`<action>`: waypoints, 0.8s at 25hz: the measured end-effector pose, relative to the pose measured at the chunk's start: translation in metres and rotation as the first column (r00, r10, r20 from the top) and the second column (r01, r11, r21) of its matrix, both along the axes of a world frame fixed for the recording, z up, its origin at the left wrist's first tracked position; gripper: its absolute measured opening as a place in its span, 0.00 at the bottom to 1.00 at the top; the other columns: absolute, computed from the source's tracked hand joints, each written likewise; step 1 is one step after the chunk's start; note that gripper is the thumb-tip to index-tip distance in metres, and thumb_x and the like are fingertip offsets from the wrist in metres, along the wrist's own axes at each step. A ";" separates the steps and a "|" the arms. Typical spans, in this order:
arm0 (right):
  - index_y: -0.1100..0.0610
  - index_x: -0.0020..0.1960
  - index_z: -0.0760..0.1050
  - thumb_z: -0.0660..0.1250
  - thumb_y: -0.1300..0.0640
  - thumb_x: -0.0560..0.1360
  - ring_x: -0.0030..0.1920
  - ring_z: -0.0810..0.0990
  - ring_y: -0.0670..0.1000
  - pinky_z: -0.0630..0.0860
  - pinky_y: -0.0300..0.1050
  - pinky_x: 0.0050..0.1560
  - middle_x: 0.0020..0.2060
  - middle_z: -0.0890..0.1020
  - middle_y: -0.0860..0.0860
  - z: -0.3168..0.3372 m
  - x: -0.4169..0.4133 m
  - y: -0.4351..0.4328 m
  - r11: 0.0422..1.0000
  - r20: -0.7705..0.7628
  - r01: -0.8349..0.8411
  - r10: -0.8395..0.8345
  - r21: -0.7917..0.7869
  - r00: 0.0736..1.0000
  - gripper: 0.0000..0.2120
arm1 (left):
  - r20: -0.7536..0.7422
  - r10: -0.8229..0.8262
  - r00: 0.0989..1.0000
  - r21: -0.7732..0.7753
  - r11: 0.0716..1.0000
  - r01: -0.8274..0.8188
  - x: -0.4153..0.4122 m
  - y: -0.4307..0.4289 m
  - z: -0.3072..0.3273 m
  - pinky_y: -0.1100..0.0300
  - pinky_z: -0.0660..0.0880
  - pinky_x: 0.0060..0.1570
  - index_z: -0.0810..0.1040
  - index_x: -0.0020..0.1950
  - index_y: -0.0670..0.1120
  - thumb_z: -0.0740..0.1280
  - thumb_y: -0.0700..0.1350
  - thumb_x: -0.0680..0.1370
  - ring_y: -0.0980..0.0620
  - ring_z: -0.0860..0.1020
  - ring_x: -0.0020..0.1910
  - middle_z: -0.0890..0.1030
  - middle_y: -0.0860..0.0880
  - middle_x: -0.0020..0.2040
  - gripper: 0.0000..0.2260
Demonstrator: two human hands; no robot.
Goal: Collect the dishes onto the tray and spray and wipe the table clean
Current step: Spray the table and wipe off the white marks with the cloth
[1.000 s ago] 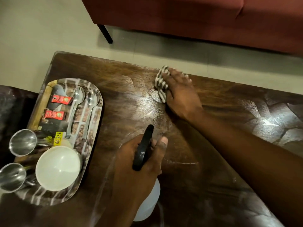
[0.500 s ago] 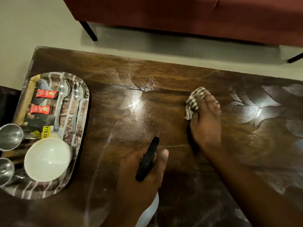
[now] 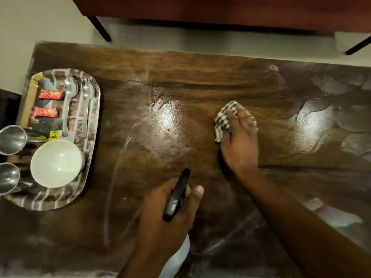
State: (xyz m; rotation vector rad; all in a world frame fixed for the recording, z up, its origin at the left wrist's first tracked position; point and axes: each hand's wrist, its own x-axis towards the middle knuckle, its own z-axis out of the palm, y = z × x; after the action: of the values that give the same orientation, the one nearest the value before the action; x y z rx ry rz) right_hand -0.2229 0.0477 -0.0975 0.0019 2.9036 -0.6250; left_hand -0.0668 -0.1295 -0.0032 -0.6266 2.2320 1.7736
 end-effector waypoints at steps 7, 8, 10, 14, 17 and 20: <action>0.48 0.83 0.63 0.60 0.46 0.85 0.86 0.50 0.52 0.52 0.56 0.85 0.85 0.57 0.50 0.002 0.087 0.049 0.300 0.060 -0.947 0.949 0.112 0.308 0.28 | 0.058 -0.016 0.998 -0.006 1.000 0.017 0.045 0.008 0.001 0.55 0.69 0.26 0.73 0.30 0.43 0.75 0.59 0.77 0.52 0.72 0.22 0.72 0.47 0.23 0.26; 0.47 0.84 0.62 0.60 0.46 0.84 0.86 0.51 0.52 0.53 0.56 0.84 0.85 0.57 0.50 0.000 0.080 0.071 0.417 0.081 -0.895 0.898 0.157 0.432 0.29 | 0.064 -0.026 0.998 0.023 0.999 0.025 0.052 0.010 -0.001 0.49 0.72 0.28 0.73 0.31 0.43 0.75 0.60 0.77 0.46 0.73 0.24 0.72 0.45 0.24 0.26; 0.47 0.84 0.62 0.59 0.49 0.81 0.85 0.54 0.54 0.55 0.58 0.84 0.85 0.58 0.52 0.001 0.074 0.108 0.816 0.021 -0.549 0.555 0.181 0.832 0.31 | 0.074 -0.060 0.995 0.084 0.995 0.053 0.069 0.014 -0.001 0.42 0.76 0.32 0.74 0.33 0.44 0.75 0.58 0.77 0.40 0.75 0.27 0.73 0.45 0.26 0.22; 0.50 0.84 0.62 0.58 0.54 0.80 0.85 0.56 0.59 0.52 0.58 0.85 0.85 0.59 0.56 -0.003 0.116 0.084 0.976 -0.005 0.203 -0.203 0.074 0.979 0.31 | 0.137 -0.081 0.987 0.135 0.989 0.063 0.100 0.029 0.001 0.40 0.80 0.37 0.79 0.38 0.45 0.77 0.56 0.76 0.37 0.77 0.31 0.75 0.47 0.28 0.17; 0.48 0.84 0.60 0.61 0.53 0.81 0.86 0.53 0.55 0.50 0.56 0.85 0.86 0.56 0.53 -0.002 0.184 0.050 0.934 -0.010 -0.344 0.347 0.096 0.938 0.32 | 0.131 -0.074 0.989 0.126 0.990 0.057 0.115 0.035 -0.003 0.32 0.81 0.40 0.79 0.39 0.45 0.75 0.59 0.74 0.33 0.78 0.33 0.75 0.46 0.29 0.18; 0.48 0.83 0.60 0.64 0.52 0.81 0.86 0.52 0.54 0.51 0.56 0.85 0.86 0.53 0.51 0.004 0.225 0.074 0.455 0.026 -0.882 0.887 0.123 0.462 0.32 | 0.149 -0.090 0.985 0.066 0.995 0.081 0.132 0.034 -0.008 0.35 0.81 0.39 0.81 0.36 0.48 0.74 0.61 0.76 0.39 0.80 0.30 0.77 0.47 0.27 0.18</action>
State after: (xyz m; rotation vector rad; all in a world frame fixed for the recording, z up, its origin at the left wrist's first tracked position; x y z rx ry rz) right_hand 0.0017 0.1221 -0.0934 -1.4379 2.4128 -0.2188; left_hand 0.0656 -0.0953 -0.0112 -0.6221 2.0657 1.6847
